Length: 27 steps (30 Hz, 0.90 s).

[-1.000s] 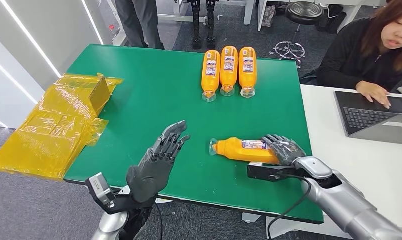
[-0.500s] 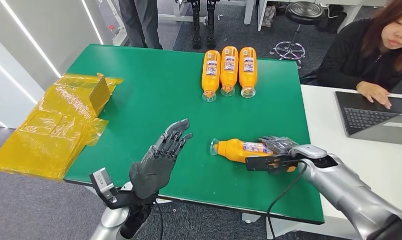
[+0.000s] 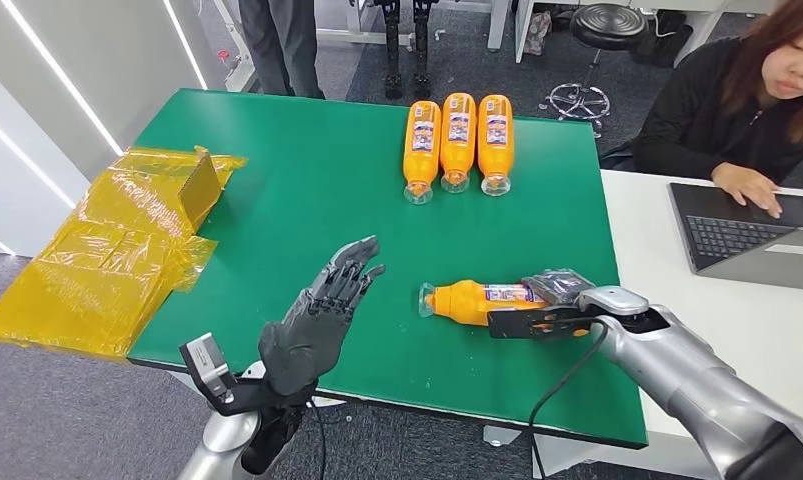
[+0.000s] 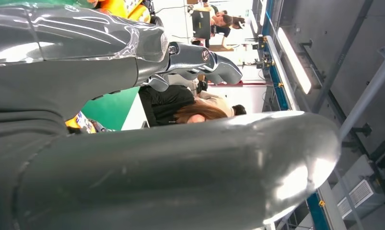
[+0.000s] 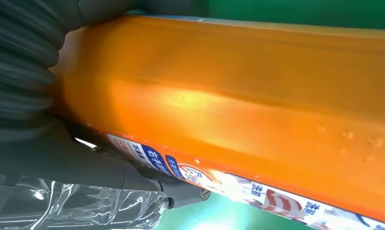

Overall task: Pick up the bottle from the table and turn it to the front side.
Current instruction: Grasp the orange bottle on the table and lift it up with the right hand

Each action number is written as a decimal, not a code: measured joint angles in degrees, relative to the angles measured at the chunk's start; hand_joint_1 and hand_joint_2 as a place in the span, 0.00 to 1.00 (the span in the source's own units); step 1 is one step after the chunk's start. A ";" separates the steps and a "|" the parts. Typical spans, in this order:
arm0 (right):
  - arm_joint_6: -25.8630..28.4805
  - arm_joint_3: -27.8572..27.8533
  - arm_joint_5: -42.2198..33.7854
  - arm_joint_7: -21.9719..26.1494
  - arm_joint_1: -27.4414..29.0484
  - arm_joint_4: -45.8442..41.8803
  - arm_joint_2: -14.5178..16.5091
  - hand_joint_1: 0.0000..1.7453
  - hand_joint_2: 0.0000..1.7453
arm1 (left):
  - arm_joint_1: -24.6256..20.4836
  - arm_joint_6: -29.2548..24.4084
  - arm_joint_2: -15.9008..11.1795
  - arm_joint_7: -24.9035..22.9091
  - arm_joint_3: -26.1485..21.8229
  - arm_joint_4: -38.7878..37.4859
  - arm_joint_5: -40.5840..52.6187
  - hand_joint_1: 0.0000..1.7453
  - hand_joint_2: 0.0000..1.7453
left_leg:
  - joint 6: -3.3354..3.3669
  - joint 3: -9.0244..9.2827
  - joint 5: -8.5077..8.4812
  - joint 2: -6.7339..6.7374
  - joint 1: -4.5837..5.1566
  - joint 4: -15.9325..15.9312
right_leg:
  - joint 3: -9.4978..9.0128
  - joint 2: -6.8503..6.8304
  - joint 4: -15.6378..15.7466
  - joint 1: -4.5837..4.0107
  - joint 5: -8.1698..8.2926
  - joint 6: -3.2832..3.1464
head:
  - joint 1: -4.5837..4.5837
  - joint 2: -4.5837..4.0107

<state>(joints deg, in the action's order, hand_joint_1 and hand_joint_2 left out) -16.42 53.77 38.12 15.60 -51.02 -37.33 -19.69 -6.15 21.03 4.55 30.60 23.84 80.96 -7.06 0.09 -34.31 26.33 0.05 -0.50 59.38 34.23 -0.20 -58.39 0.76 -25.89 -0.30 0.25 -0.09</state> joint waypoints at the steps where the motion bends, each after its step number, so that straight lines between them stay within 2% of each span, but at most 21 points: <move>1: 0.77 0.17 0.13 -0.27 -0.01 0.02 0.03 1.00 1.00 | 0.00 0.00 0.00 0.00 -0.01 0.00 0.01 0.00 0.00 | 0.00 -0.01 0.00 0.00 0.00 0.00 | 0.00 0.00 0.00 0.00 0.00 0.00 | 0.00 0.00; 4: 4.98 0.72 0.85 -2.12 0.15 -0.14 0.08 1.00 1.00 | 0.05 -0.17 -0.01 0.00 -0.07 0.00 0.15 0.00 0.00 | 0.00 -0.03 0.00 0.00 0.00 0.00 | 0.02 0.00 0.00 0.00 0.00 0.00 | 0.01 0.00; 7: 13.00 0.45 2.43 -5.66 1.37 -2.24 -0.41 1.00 1.00 | 0.63 -1.28 -0.05 0.00 -0.35 0.03 0.81 0.00 0.00 | 0.00 -0.04 0.00 0.00 0.00 0.01 | 0.05 0.00 0.00 0.00 0.00 0.00 | 0.01 0.00; 11: 23.89 -3.37 7.72 -11.26 7.03 -11.39 -3.37 1.00 1.00 | 2.47 -3.44 -0.12 -0.10 -1.19 0.67 2.38 0.00 0.00 | 0.01 -0.07 0.02 -0.12 -0.01 0.01 | 0.07 -0.11 0.02 -0.01 -0.05 0.04 | 0.00 0.00; 14: 27.17 -8.61 11.72 -12.60 13.99 -20.56 -5.80 1.00 1.00 | 3.64 -4.25 -0.13 -0.46 -1.69 1.56 3.38 0.00 0.00 | 0.02 -0.14 0.09 -0.24 -0.01 0.00 | 0.07 -0.21 0.03 -0.01 -0.13 0.09 | 0.01 0.00; 17: 28.27 -13.77 14.25 -12.90 20.70 -28.77 -7.43 1.00 1.00 | 4.32 -4.43 -0.12 -0.66 -2.20 2.22 3.80 0.00 0.00 | 0.04 -0.21 0.13 -0.26 -0.01 0.00 | 0.11 -0.23 0.03 -0.01 -0.16 0.09 | 0.00 0.00; 21: 29.25 -17.97 15.98 -13.04 25.53 -34.97 -8.64 1.00 1.00 | 4.66 -4.55 0.00 -0.78 -2.43 2.64 4.10 0.00 0.00 | 0.06 -0.19 0.13 -0.25 0.00 0.00 | 0.13 -0.23 0.05 -0.01 -0.16 0.09 | 0.01 0.00; 27: 37.70 -24.33 23.99 -13.97 38.31 -46.61 -9.70 1.00 1.00 | 4.94 -6.56 -0.30 -0.54 -2.44 2.63 4.24 0.00 0.00 | 0.06 -0.24 0.14 -0.41 -0.01 -0.01 | 0.10 -0.41 0.07 -0.01 -0.18 0.11 | 0.00 0.00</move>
<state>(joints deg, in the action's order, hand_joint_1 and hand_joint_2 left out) 21.28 29.44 62.12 1.63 -12.71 -83.94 -29.39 -1.21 14.47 4.25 30.06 21.40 83.59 -2.82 0.15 -34.54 26.48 -0.36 -0.51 59.37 34.33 -0.61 -58.31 0.75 -26.07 -0.19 0.25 -0.09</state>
